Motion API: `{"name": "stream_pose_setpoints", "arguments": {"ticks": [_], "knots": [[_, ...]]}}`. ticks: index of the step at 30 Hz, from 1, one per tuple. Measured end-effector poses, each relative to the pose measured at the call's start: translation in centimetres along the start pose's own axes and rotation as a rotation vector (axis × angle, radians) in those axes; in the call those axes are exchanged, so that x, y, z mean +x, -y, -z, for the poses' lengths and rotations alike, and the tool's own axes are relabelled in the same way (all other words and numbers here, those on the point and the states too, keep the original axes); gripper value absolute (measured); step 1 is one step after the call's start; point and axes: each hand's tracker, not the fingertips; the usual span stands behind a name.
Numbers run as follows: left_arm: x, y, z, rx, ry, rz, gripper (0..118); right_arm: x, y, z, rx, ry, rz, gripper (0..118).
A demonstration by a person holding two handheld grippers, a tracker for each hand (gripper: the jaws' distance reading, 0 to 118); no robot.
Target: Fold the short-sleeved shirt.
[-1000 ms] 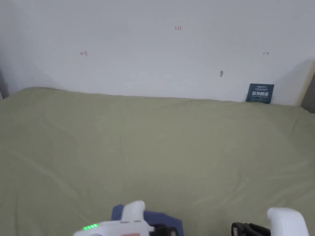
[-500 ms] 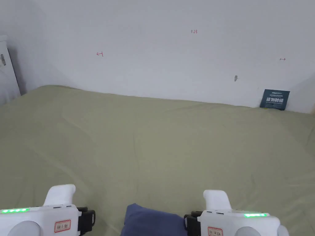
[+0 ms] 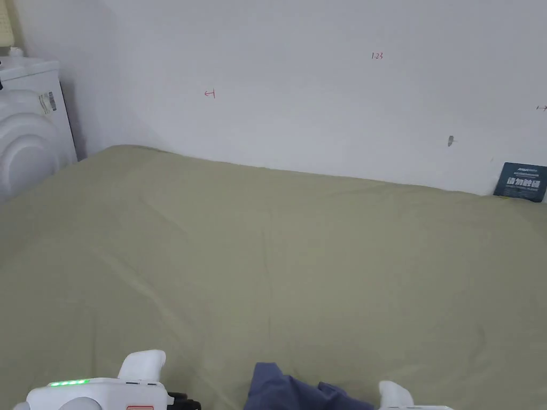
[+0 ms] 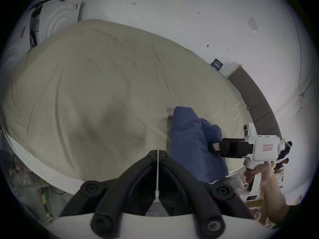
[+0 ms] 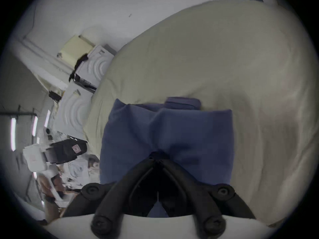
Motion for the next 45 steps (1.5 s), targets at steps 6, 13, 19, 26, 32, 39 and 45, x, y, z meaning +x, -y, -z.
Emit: {"name": "stream_pose_setpoints", "arguments": {"ticks": [6, 13, 19, 26, 32, 39, 45], "knots": [[-3.2, -0.5, 4.8, -0.146, 0.268, -0.167, 57, 2.2, 0.2, -0.5, 0.007, -0.038, 0.026, 1], [-4.3, 1.3, 11.1, -0.166, 0.588, -0.403, 71, 2.6, 0.1, -0.4, 0.002, -0.072, 0.033, 1], [-1.6, 0.9, 12.1, -0.155, 0.517, -0.378, 46, 2.7, 0.5, -0.6, 0.026, -0.084, 0.032, 1], [-3.2, 0.0, 10.8, -0.195, 0.563, -0.327, 30, 1.4, 0.6, -1.3, 0.07, -0.056, -0.002, 1], [-10.2, -4.3, 6.7, -0.113, 0.564, -0.332, 30, -1.0, 0.1, -2.9, 0.132, -0.042, -0.049, 1], [-26.4, -12.3, -1.7, -0.07, 0.35, -0.278, 30, -5.9, -0.8, -1.3, 0.157, -0.034, -0.1, 1], [-39.1, -16.2, -7.2, -0.2, 0.132, -0.212, 30, -9.5, 0.2, 2.4, 0.082, -0.024, -0.136, 1]]}}
